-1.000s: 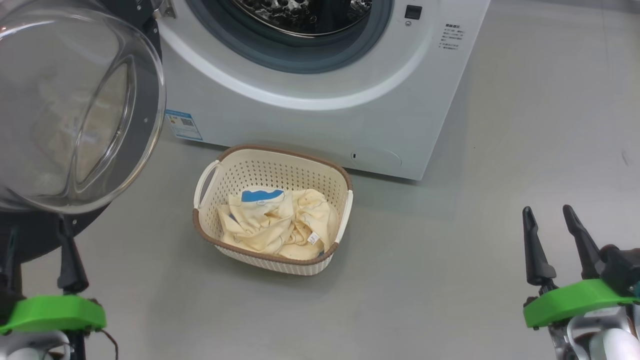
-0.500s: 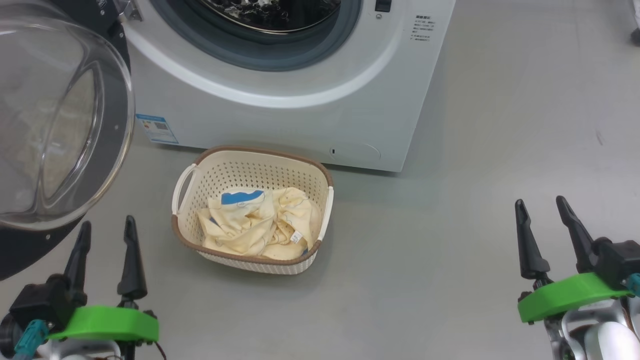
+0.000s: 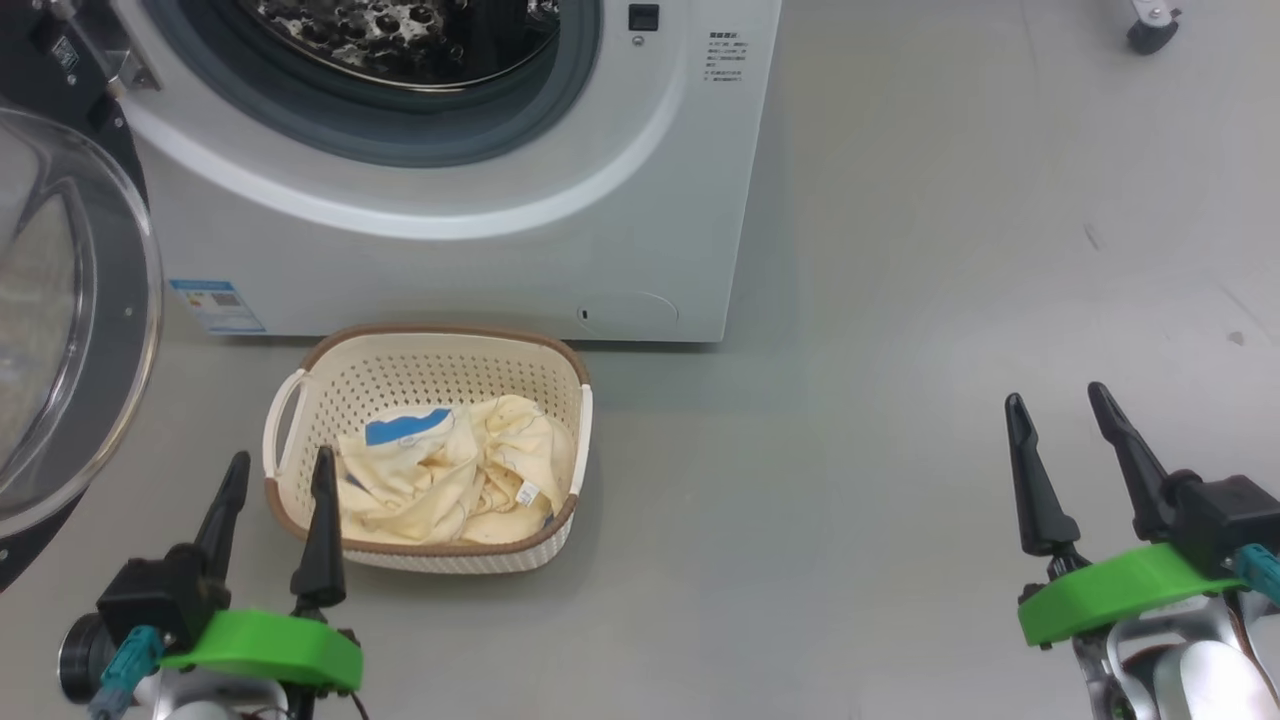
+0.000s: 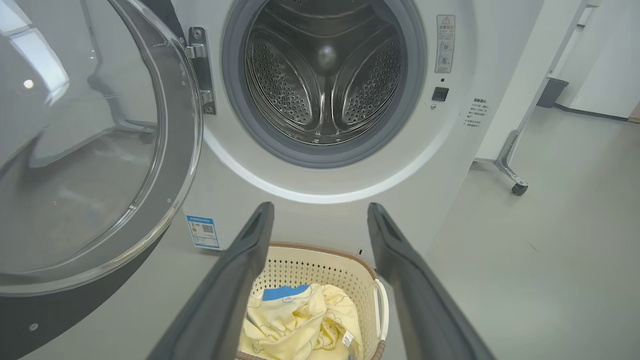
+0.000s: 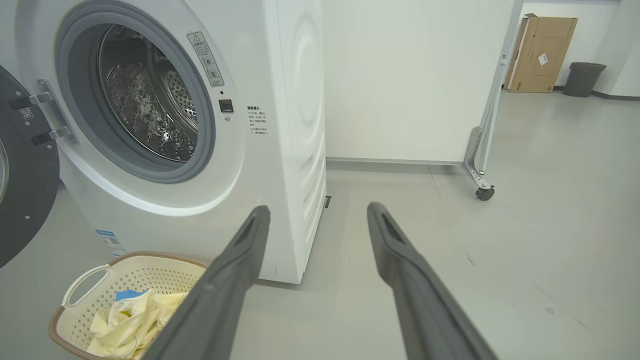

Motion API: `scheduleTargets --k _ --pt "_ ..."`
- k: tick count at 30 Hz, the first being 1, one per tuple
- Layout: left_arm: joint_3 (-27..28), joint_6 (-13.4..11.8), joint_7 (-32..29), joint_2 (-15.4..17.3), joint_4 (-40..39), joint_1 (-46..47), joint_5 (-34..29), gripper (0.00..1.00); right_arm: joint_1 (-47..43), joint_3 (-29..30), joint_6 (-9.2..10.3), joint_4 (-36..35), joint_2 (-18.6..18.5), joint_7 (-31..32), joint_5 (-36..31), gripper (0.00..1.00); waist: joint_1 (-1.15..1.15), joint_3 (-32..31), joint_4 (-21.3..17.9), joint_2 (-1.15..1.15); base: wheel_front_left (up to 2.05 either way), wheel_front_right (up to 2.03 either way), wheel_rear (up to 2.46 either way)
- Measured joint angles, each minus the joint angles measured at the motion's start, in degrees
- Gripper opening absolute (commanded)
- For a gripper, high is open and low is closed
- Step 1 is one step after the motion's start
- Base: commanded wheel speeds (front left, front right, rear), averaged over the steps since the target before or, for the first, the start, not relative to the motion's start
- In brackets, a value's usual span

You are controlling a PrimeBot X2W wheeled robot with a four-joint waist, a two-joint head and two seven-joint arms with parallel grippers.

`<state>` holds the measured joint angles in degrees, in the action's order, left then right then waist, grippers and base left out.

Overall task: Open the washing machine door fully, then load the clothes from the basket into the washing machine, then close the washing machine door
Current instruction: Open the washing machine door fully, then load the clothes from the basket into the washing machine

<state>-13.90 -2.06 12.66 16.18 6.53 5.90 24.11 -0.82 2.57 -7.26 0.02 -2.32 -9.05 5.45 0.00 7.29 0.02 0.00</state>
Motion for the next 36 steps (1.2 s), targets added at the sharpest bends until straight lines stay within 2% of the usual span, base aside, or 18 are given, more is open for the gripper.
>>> scheduleTargets --k 11,36 --pt "-0.47 -0.1 0.52 -0.24 1.26 0.17 -0.42 1.0 -1.42 -0.11 0.0 -1.69 0.0 0.58 0.0 1.0 0.0 -0.94 -2.55 0.0 0.0 0.0 0.0" --pt "-1.16 -2.1 0.34 -0.2 1.71 0.81 -0.51 1.0 -1.45 0.02 0.0 -1.33 0.0 0.48 0.35 1.0 0.0 -0.71 -2.64 0.0 0.14 -0.14 0.0"
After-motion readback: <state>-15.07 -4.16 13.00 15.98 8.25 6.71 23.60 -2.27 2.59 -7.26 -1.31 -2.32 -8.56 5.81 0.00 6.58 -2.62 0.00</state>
